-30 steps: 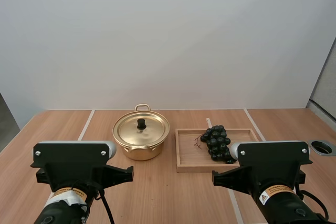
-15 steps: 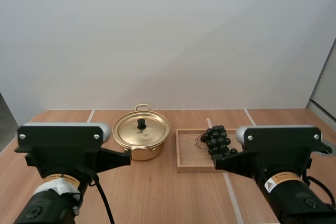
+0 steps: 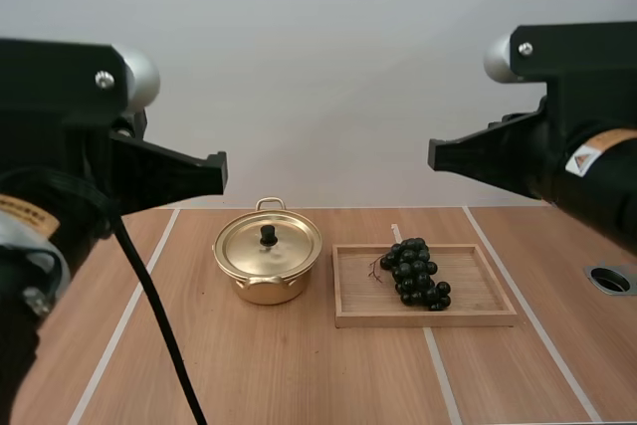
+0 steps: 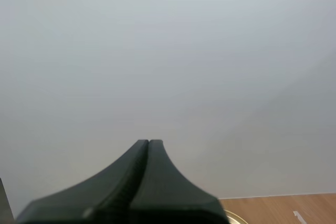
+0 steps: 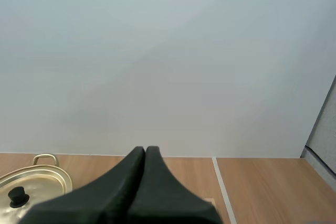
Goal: Open the pot, put the grape inside, and close it
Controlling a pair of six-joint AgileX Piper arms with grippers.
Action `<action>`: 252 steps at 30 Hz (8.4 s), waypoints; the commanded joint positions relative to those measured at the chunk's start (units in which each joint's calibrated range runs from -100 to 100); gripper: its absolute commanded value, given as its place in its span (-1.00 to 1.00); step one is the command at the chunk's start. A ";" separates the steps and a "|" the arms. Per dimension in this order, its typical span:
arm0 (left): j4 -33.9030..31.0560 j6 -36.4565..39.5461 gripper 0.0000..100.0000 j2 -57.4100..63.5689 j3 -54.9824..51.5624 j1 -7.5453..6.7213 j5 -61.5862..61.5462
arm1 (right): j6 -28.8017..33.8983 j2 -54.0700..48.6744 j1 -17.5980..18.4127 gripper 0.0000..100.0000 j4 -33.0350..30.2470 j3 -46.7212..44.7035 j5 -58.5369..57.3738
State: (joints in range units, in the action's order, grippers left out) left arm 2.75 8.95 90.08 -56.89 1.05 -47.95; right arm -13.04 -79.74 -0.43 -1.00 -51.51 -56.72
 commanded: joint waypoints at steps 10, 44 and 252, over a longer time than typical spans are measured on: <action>0.81 -4.43 -1.00 -24.33 19.78 0.02 -26.28 | -0.54 19.64 0.08 -1.00 -0.20 21.21 -18.83; 14.58 -33.39 -0.41 -52.58 27.11 -0.13 -28.66 | -17.26 39.24 0.08 0.07 1.73 25.89 -13.32; 13.23 -24.98 -1.00 -44.58 58.84 -6.34 -30.73 | -24.99 72.84 18.30 -1.00 17.04 31.87 -17.12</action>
State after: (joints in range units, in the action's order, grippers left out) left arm 14.75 -16.78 45.09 0.94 -5.18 -80.70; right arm -36.90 -9.20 17.15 15.83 -20.14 -76.53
